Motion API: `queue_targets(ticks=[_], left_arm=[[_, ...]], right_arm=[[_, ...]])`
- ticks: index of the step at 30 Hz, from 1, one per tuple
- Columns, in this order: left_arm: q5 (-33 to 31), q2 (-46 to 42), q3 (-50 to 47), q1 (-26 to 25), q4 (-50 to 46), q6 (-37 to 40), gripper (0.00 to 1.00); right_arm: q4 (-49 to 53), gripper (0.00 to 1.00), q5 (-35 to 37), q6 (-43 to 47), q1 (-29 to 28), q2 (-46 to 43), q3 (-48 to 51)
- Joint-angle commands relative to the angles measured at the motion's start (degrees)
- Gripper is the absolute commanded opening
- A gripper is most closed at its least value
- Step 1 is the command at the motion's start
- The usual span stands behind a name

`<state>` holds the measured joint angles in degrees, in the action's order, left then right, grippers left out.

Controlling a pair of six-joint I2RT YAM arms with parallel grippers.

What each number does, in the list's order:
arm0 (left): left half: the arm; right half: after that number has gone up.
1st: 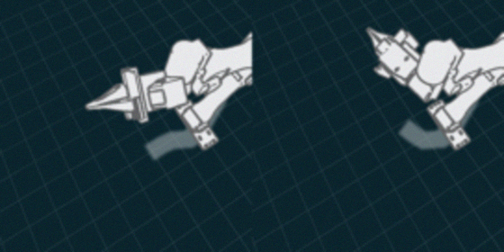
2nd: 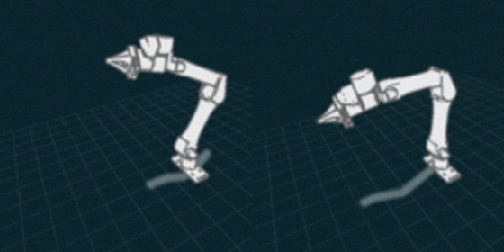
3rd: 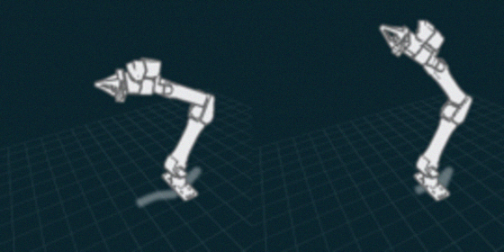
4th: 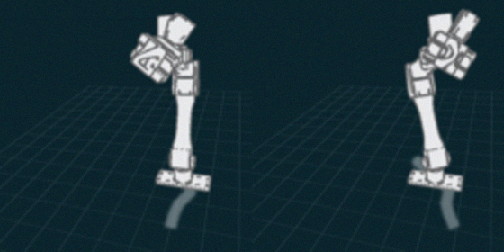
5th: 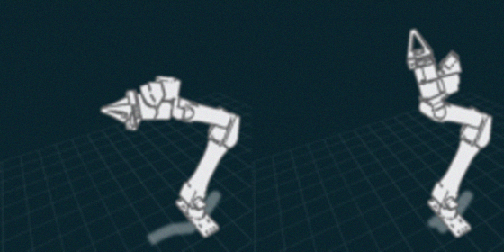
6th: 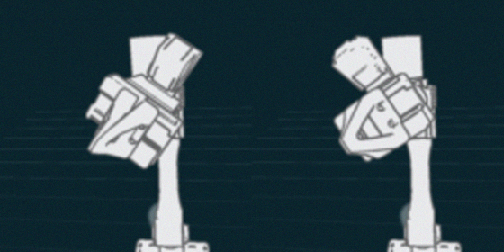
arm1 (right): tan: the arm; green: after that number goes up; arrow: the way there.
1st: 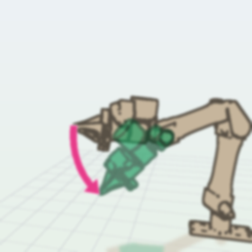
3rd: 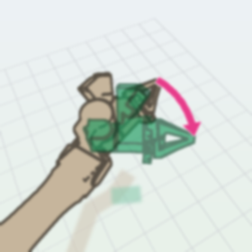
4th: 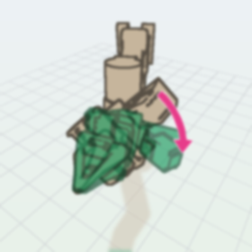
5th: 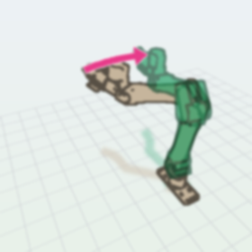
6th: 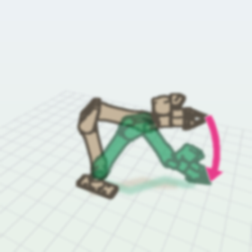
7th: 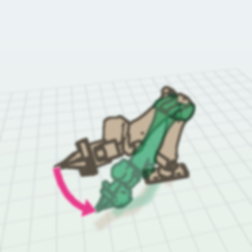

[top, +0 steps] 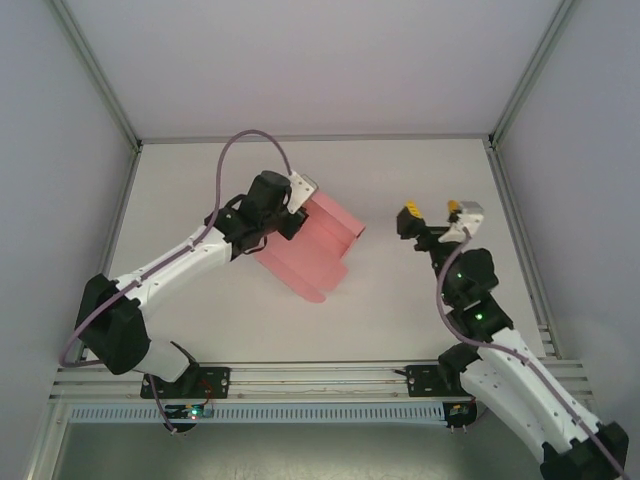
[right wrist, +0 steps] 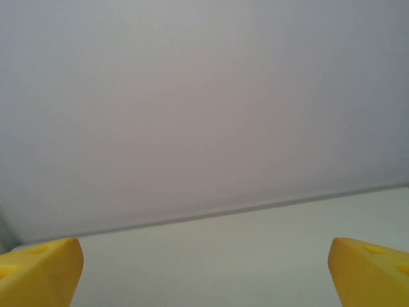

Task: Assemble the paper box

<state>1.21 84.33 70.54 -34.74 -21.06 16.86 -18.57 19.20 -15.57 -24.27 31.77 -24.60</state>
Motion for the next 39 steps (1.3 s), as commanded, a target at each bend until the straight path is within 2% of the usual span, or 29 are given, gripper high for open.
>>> queue_targets(ticks=[1, 6, 10, 14, 17, 19, 20, 21, 24, 26, 28, 29, 30, 34, 39], left_arm=[[6.6, 3.4, 6.0, 0.1, -23.2, 29.3, 0.0], [-10.4, 14.4, 15.9, -2.0, -33.5, 41.0, 0.0], [-19.6, 24.6, 24.7, -3.5, -37.9, 47.6, 0.0], [-23.5, 33.3, 32.2, -5.2, -39.9, 51.3, 0.0], [-25.5, 40.1, 39.0, -6.7, -42.0, 50.7, 0.0], [-24.6, 42.0, 39.9, -7.1, -39.0, 51.4, 0.01], [-23.6, 42.0, 39.2, -7.3, -36.7, 51.7, 0.06], [-22.5, 42.2, 39.3, -7.4, -35.9, 51.4, 0.21], [-19.3, 42.9, 42.2, -7.6, -38.2, 49.6, 0.46], [-17.1, 42.6, 43.1, -7.8, -37.8, 48.3, 0.58], [-14.8, 42.1, 43.5, -8.2, -35.6, 45.8, 0.7], [-13.8, 41.7, 43.6, -8.4, -34.0, 44.1, 0.82], [-13.3, 41.3, 43.8, -8.6, -31.9, 41.7, 1.0], [-12.6, 39.1, 46.2, -8.6, -24.8, 28.3, 1.0], [-14.5, 33.2, 49.0, -7.8, -22.6, -1.5, 1.0]], right_arm=[[4.5, 0.98, 4.5, -4.6, 2.4, -5.5, 2.5], [11.9, 0.98, 3.9, -6.5, 4.4, -11.1, 2.8], [14.8, 0.98, 3.9, -6.9, 4.8, -12.2, 2.9], [16.2, 0.98, 3.9, -6.4, 5.0, -12.1, 2.8], [16.4, 0.98, 4.0, -6.2, 5.3, -11.9, 3.1], [16.4, 0.98, 3.9, -5.8, 5.6, -11.8, 3.3], [16.5, 0.98, 4.0, -5.7, 5.8, -11.8, 3.4], [16.5, 0.98, 4.0, -5.5, 6.1, -11.7, 3.5], [17.0, 0.98, 3.7, -5.5, 6.9, -11.3, 3.6], [17.1, 0.98, 2.6, -5.0, 7.4, -10.7, 3.5], [17.5, 0.98, 1.7, -4.9, 7.8, -9.8, 3.4], [18.0, 0.98, 1.8, -5.3, 8.0, -9.2, 3.3], [18.8, 0.98, 2.6, -6.5, 8.1, -8.4, 3.1], [20.5, 0.98, 1.0, -6.3, 8.8, -4.8, 1.6], [20.3, 0.98, -13.1, 2.2, 8.9, 4.8, -3.3]])
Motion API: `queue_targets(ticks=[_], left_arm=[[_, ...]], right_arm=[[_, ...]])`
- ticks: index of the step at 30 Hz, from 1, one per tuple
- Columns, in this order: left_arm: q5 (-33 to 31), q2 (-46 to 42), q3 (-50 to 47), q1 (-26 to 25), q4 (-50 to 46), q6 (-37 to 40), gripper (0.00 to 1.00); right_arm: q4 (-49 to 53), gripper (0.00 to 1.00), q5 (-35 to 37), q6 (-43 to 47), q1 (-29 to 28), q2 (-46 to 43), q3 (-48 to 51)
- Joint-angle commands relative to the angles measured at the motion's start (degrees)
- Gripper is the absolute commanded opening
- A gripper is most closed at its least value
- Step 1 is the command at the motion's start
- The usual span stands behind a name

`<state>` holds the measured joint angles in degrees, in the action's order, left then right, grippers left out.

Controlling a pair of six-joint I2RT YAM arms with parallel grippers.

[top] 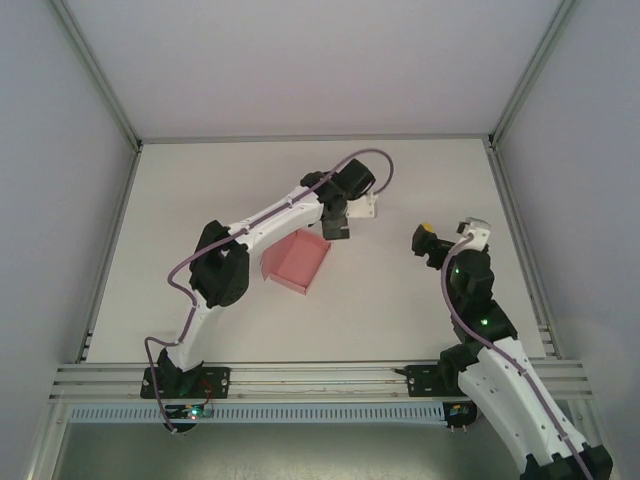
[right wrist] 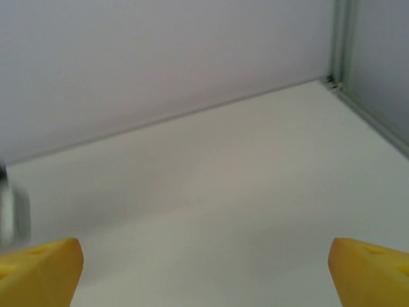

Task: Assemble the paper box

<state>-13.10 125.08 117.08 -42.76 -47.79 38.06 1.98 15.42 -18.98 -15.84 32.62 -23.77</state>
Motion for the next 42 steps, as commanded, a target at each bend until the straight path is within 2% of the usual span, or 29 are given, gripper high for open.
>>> queue_targets(ticks=[1, 2, 5, 8, 12, 15, 19, 20, 21, 24, 25, 26, 29, 33, 35, 37, 42], left_arm=[[0.7, -10.0, 0.0, 0.7, 5.1, -27.8, 1.0], [0.4, -13.6, -5.1, 1.0, 8.6, -32.6, 1.0], [-6.1, -24.0, -19.0, 1.2, 16.4, -39.3, 1.0], [-10.5, -31.0, -25.3, 2.3, 11.2, -47.2, 1.0], [-4.1, -38.0, -34.8, 4.7, 6.6, -52.4, 1.0], [-0.6, -38.8, -37.8, 6.9, 2.2, -54.7, 1.0], [10.0, -38.8, -41.8, 10.3, 6.0, -54.4, 1.0], [13.4, -38.5, -42.5, 10.6, 7.2, -53.1, 0.98], [15.5, -37.8, -42.5, 10.8, 7.5, -52.1, 0.88], [18.0, -35.1, -40.5, 10.9, 6.1, -47.2, 0.32], [18.6, -34.3, -39.4, 11.0, 5.7, -44.4, 0.09], [18.6, -33.9, -38.7, 11.0, 6.0, -41.9, 0.0], [20.1, -33.2, -36.5, 11.1, 7.9, -29.2, 0.0], [32.9, -33.8, -36.9, 11.1, 6.8, -0.9, 0.0], [37.9, -33.1, -35.4, 11.1, 2.5, 9.6, 0.0], [39.7, -31.2, -33.1, 11.2, 0.1, 15.8, 0.0], [40.8, -22.7, -23.2, 11.2, -8.7, 22.7, 0.0]], right_arm=[[-0.3, 0.98, -12.3, 8.1, 0.5, 6.6, -5.3], [-0.3, 0.98, -15.6, 11.0, 0.5, 9.9, -6.8], [1.4, 0.98, -23.2, 16.7, 0.6, 19.6, -12.8], [2.0, 0.98, -31.1, 19.9, 0.6, 28.6, -18.8], [3.3, 0.98, -34.1, 18.4, 0.5, 36.7, -25.0], [1.8, 0.98, -35.5, 16.9, 0.6, 38.9, -25.2], [0.8, 0.98, -35.0, 16.4, 0.5, 39.8, -24.0], [1.1, 0.98, -34.6, 16.5, 0.5, 40.0, -24.1], [1.4, 0.98, -34.4, 16.6, 0.6, 40.1, -24.0], [2.6, 0.98, -34.0, 17.2, 0.7, 39.9, -24.0], [2.6, 0.98, -34.1, 17.5, 0.7, 39.7, -23.7], [2.6, 0.98, -34.5, 17.6, 0.7, 39.5, -23.5], [2.7, 0.98, -35.8, 18.3, 0.9, 38.8, -22.9], [4.7, 0.98, -37.3, 19.6, 1.1, 37.3, -22.3], [6.1, 0.98, -38.7, 21.3, 1.3, 36.3, -22.0], [6.7, 0.98, -40.8, 22.6, 1.3, 35.2, -21.2], [7.0, 0.98, -49.8, 28.6, 1.2, 33.6, -19.2]])
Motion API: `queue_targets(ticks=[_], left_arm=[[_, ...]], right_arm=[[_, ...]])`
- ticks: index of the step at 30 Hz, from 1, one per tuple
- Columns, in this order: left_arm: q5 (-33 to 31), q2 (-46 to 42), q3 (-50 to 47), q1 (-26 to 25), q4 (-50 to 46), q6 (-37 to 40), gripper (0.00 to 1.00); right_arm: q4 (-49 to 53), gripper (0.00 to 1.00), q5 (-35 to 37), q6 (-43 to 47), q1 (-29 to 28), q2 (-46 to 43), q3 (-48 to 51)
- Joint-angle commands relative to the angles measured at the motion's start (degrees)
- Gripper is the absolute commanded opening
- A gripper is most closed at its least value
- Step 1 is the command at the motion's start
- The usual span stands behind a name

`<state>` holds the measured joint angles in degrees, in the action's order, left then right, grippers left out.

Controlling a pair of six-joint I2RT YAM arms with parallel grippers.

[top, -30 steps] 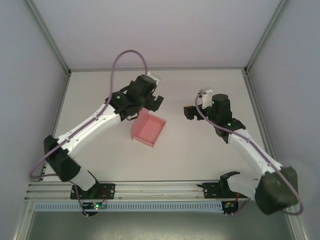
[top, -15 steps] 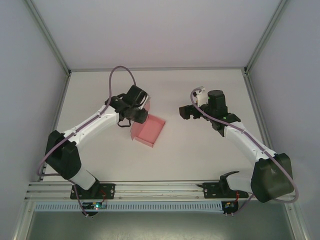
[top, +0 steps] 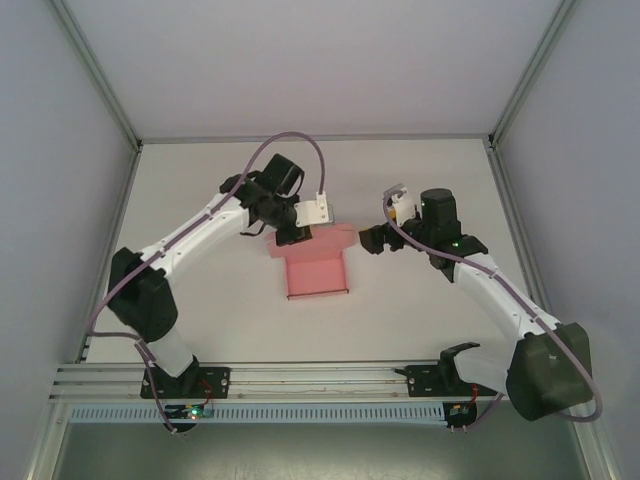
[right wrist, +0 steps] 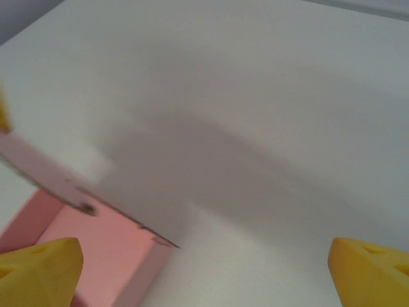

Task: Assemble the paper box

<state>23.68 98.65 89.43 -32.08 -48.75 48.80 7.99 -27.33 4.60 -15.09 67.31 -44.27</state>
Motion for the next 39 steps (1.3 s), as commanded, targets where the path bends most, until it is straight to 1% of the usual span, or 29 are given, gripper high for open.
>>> queue_targets(ticks=[1, 2, 3, 6, 8, 10, 11, 13, 15, 17, 18, 19, 21, 22, 23, 24, 25, 26, 27, 29, 30, 33, 34, 35, 39], left_arm=[[3.8, 4.9, 6.0, 0.5, -8.7, 12.3, 0.0], [3.7, 5.8, 7.1, 0.5, -8.9, 12.2, 0.01], [3.3, 6.2, 7.5, 0.5, -8.5, 12.1, 0.04], [2.6, 5.7, 7.0, 0.6, -6.6, 11.6, 0.24], [1.2, 5.1, 6.3, 0.6, -5.7, 10.6, 0.56], [-1.1, 4.5, 5.5, 0.8, -5.3, 9.5, 0.7], [-2.4, 4.2, 5.0, 1.1, -5.0, 8.6, 0.73], [-4.6, 4.0, 3.9, 2.3, -4.7, 7.1, 0.73], [-6.1, 4.0, 2.6, 3.8, -4.9, 5.9, 0.73], [-7.0, 4.2, 1.1, 5.4, -5.2, 4.8, 0.69], [-7.2, 4.0, 0.2, 6.0, -5.3, 4.3, 0.65], [-7.5, 3.9, -0.7, 6.3, -5.4, 4.0, 0.61], [-8.0, 3.0, -3.1, 6.4, -4.7, 3.7, 0.58], [-8.2, 2.3, -4.4, 6.4, -4.0, 3.7, 0.57], [-8.7, 1.6, -5.8, 6.4, -2.8, 3.4, 0.55], [-9.4, 1.1, -7.0, 6.4, -1.5, 3.2, 0.51], [-10.3, 0.8, -7.9, 6.5, -0.3, 2.9, 0.45], [-11.1, 0.7, -8.1, 6.5, 0.5, 2.2, 0.39], [-11.5, 0.7, -7.8, 6.5, 0.3, 1.7, 0.34], [-12.0, 1.4, -6.6, 6.5, -0.1, 0.3, 0.27], [-12.1, 1.9, -5.8, 6.5, -0.3, -0.4, 0.21], [-12.5, 3.7, -3.4, 6.4, -1.1, -3.2, 0.07], [-13.0, 4.3, -2.7, 6.4, -1.0, -4.6, 0.01], [-13.7, 4.8, -2.1, 6.3, -0.8, -6.1, 0.0], [-17.8, 6.1, -0.5, 6.0, 2.6, -14.5, 0.0]], right_arm=[[1.2, 0.98, -7.2, 5.9, 0.2, -1.1, 1.5], [1.5, 0.98, -6.7, 6.5, 0.1, -1.1, 1.3], [2.0, 0.97, -6.0, 7.4, -0.1, -0.8, 1.1], [2.6, 0.96, -3.7, 8.6, -0.8, 0.7, 0.0], [3.0, 0.94, -2.4, 8.9, -1.3, 2.3, -1.1], [3.7, 0.92, -2.3, 9.9, -2.0, 3.8, -2.4], [4.5, 0.92, -2.4, 11.1, -2.6, 4.7, -3.1], [6.2, 0.91, -2.2, 13.9, -3.9, 6.3, -4.4], [7.1, 0.89, -0.7, 15.0, -5.0, 8.1, -5.8], [7.3, 0.84, -0.1, 15.2, -5.6, 9.8, -7.1], [7.3, 0.83, 0.1, 15.0, -5.9, 10.7, -7.8], [7.5, 0.8, 0.5, 14.8, -6.1, 11.6, -8.5], [9.5, 0.74, 0.4, 15.9, -6.9, 13.3, -10.0], [9.9, 0.69, 1.0, 16.1, -7.4, 14.0, -10.4], [10.4, 0.61, 1.8, 16.3, -7.9, 14.9, -11.0], [11.1, 0.55, 2.7, 16.5, -8.4, 15.6, -11.5], [11.7, 0.42, 3.6, 16.4, -8.6, 16.2, -12.1], [12.2, 0.33, 5.0, 16.0, -8.9, 16.7, -12.7], [12.8, 0.28, 6.0, 15.7, -9.0, 17.1, -13.2], [13.9, 0.24, 7.0, 15.3, -9.2, 17.4, -13.9], [14.2, 0.21, 7.0, 15.2, -9.1, 17.4, -14.1], [14.0, 0.06, 7.8, 15.1, -9.8, 16.8, -14.3], [13.7, 0.02, 8.6, 14.6, -10.1, 16.5, -14.3], [12.9, 0.0, 9.6, 13.7, -10.5, 16.2, -14.2], [7.5, 0.0, 15.1, 6.9, -11.4, 14.7, -13.0]])
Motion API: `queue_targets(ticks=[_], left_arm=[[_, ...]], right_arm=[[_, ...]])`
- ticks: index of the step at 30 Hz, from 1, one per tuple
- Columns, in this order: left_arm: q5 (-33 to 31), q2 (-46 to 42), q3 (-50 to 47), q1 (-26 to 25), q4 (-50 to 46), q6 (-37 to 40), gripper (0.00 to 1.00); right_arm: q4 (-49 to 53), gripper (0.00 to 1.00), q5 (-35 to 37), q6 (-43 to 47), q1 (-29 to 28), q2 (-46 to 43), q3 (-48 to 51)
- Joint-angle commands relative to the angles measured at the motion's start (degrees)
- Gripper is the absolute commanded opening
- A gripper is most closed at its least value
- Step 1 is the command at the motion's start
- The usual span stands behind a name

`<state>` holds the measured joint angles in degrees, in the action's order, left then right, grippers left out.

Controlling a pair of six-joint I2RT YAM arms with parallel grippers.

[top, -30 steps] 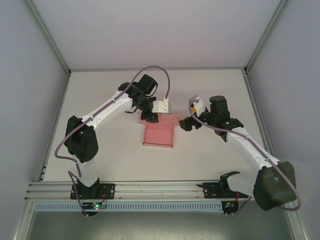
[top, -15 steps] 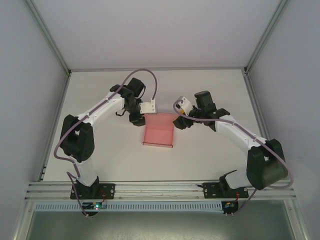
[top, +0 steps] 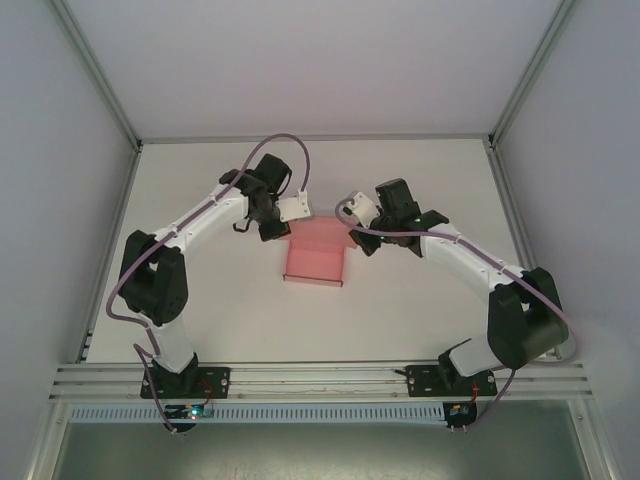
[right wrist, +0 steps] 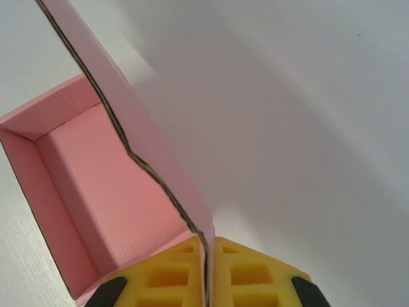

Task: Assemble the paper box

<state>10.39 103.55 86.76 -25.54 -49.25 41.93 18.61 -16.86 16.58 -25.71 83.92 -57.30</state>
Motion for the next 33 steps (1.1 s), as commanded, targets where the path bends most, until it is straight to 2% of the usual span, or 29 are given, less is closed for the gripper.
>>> queue_targets(ticks=[1, 3, 5, 8, 11, 16, 18, 22, 25, 28, 33], left_arm=[[-5.7, 1.5, 2.5, -0.7, 4.5, -10.9, 0.0], [-5.5, 2.2, 4.5, -1.2, 5.0, -16.9, 0.0], [-4.9, 2.8, 6.3, -1.7, 5.7, -23.2, 0.0], [-6.0, 2.9, 7.8, -1.9, 9.6, -38.5, 0.0], [-6.4, 3.3, 7.9, -2.0, 12.9, -53.2, 0.0], [-3.2, 3.3, 3.7, -2.1, 21.0, -65.6, 0.0], [-2.4, 4.3, 3.5, -2.2, 21.3, -67.0, 0.0], [-5.6, 5.8, 2.8, -2.2, 21.5, -66.9, 0.0], [-4.0, 5.8, -0.4, -2.2, 26.0, -66.3, 0.0], [-1.4, 6.3, -1.2, -2.3, 26.2, -63.8, 0.0], [0.3, 4.2, -8.5, -2.6, 29.7, -61.1, 0.0]], right_arm=[[-5.9, 0.0, 5.9, -8.9, -0.9, -2.2, 0.8], [-10.5, 0.0, 6.8, -15.8, -1.5, -2.3, 1.9], [-15.3, 0.0, 11.2, -22.7, -3.0, -2.3, 3.2], [-22.2, 0.0, 15.7, -32.7, -4.7, -1.0, 3.9], [-27.4, 0.0, 20.6, -46.5, -4.8, 1.5, 3.9], [-35.6, 0.0, 24.0, -56.4, -6.8, 6.7, 2.7], [-37.5, 0.0, 24.5, -55.2, -8.3, 8.1, 1.9], [-41.0, 0.0, 27.0, -49.4, -10.6, 9.4, 3.3], [-42.6, 0.0, 27.2, -45.4, -10.7, 10.3, 5.8], [-43.8, 0.0, 27.6, -42.2, -10.6, 10.5, 8.8], [-54.0, 0.0, 25.7, -38.9, -10.8, 8.9, 17.4]])
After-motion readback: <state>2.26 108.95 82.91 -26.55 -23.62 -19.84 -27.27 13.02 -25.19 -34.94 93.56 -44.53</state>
